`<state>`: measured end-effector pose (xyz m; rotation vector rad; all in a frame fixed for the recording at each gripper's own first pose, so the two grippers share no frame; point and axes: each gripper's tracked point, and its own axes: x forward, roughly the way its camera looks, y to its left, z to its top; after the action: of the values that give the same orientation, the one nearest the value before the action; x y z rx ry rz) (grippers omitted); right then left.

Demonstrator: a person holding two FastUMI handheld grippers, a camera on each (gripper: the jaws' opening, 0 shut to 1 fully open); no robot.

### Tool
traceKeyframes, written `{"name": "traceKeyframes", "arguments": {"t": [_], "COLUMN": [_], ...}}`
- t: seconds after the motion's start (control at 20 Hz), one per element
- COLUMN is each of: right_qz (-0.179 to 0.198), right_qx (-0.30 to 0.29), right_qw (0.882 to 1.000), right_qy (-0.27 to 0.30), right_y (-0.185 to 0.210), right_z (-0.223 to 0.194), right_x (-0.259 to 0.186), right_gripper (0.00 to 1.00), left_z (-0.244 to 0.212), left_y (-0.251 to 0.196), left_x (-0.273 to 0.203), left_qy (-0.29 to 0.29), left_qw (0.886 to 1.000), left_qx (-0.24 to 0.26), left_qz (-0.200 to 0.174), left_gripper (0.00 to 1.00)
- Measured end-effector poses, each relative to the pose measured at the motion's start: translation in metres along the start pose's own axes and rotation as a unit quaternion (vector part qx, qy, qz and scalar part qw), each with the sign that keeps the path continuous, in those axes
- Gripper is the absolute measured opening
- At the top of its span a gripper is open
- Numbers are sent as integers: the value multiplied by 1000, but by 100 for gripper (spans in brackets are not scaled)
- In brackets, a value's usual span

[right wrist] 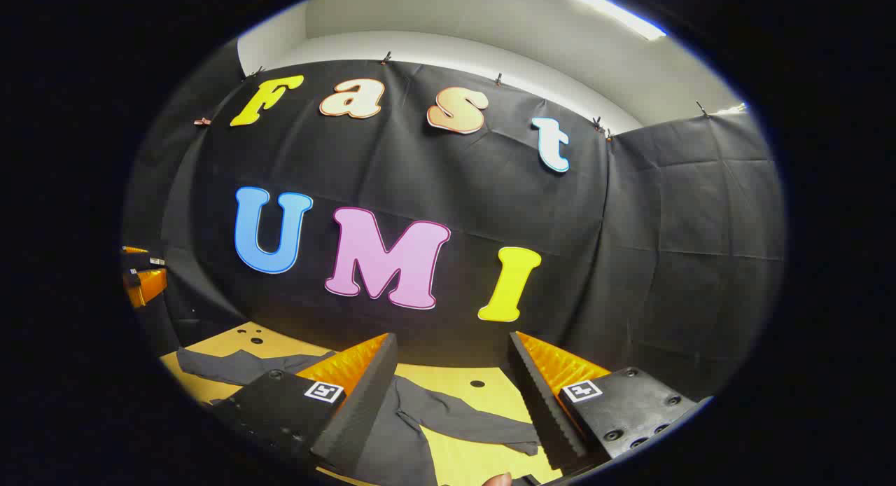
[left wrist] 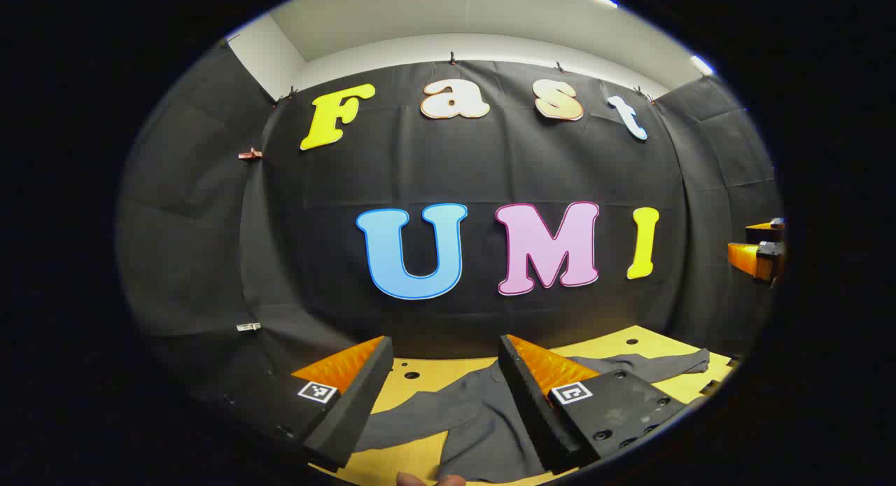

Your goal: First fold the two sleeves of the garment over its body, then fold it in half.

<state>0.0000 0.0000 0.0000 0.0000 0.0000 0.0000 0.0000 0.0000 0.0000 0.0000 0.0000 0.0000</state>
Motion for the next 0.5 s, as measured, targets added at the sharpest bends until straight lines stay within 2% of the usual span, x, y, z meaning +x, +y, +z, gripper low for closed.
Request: {"name": "traceKeyframes", "arguments": {"t": [0.05, 0.5], "right_qz": [0, 10], "right_qx": [1, 10], "right_qw": [1000, 1000], "right_qy": [2, 15], "right_y": [-1, -12], "right_z": [-2, -21], "right_x": [2, 22], "right_gripper": [97, 97], "left_z": [0, 1], "left_y": [-1, -18], "left_x": [2, 19], "left_qy": [0, 2], "left_qw": [1000, 1000], "left_qx": [0, 1], "left_qz": [0, -6], "left_gripper": [95, 95]}}
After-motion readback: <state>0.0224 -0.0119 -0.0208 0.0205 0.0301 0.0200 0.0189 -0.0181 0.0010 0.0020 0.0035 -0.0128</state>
